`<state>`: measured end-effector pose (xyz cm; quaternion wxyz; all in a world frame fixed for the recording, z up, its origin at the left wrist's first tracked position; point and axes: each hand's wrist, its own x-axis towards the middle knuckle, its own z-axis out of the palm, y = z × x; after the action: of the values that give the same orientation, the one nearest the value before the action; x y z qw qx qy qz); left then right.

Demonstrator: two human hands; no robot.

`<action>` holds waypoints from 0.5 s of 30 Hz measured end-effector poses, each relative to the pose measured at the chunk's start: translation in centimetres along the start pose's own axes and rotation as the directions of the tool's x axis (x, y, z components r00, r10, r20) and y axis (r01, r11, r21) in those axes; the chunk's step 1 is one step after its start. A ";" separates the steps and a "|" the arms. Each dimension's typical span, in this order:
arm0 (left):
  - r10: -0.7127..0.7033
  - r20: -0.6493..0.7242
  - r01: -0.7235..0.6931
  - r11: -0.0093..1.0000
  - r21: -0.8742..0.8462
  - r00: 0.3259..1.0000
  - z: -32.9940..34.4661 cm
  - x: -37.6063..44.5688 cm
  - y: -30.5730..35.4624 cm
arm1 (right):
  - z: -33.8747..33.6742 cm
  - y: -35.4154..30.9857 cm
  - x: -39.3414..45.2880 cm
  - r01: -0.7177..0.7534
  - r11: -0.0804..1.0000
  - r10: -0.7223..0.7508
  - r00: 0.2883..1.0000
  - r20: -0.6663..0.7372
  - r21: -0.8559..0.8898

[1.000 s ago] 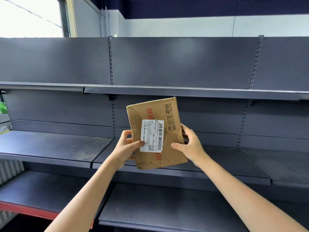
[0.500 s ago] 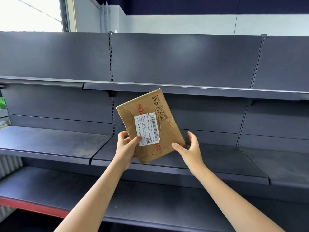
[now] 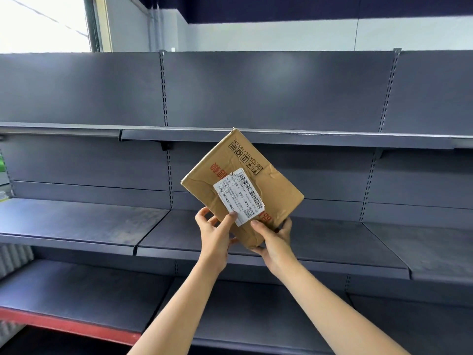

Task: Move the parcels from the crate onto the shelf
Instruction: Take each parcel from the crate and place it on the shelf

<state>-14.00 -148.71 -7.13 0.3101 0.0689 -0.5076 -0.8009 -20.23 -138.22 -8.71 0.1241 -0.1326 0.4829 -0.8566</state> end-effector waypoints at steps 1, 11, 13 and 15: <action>-0.001 0.006 0.001 1.000 -0.004 1.000 0.2 -0.2 -0.2 | -0.1 -0.1 0.0 0.010 1.000 -0.010 1.000 -0.003 0.021; 0.035 0.134 -0.052 0.992 0.119 0.990 1.2 -0.7 0.1 | -1.6 -0.7 -0.1 0.039 0.992 -0.038 0.999 -0.005 0.118; 0.054 0.153 -0.084 0.977 0.197 0.987 1.2 -0.9 0.4 | -2.0 -0.7 0.0 0.042 0.988 -0.044 0.999 0.011 0.149; 0.079 0.161 -0.127 0.942 0.312 0.984 1.3 -0.9 0.9 | -2.4 -0.8 0.1 0.037 0.982 -0.043 0.999 0.029 0.186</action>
<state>-13.44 -147.43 -5.97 0.2984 0.0330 -0.6554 -0.6931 -21.26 -135.97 -9.19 0.1267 -0.1444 0.3963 -0.8978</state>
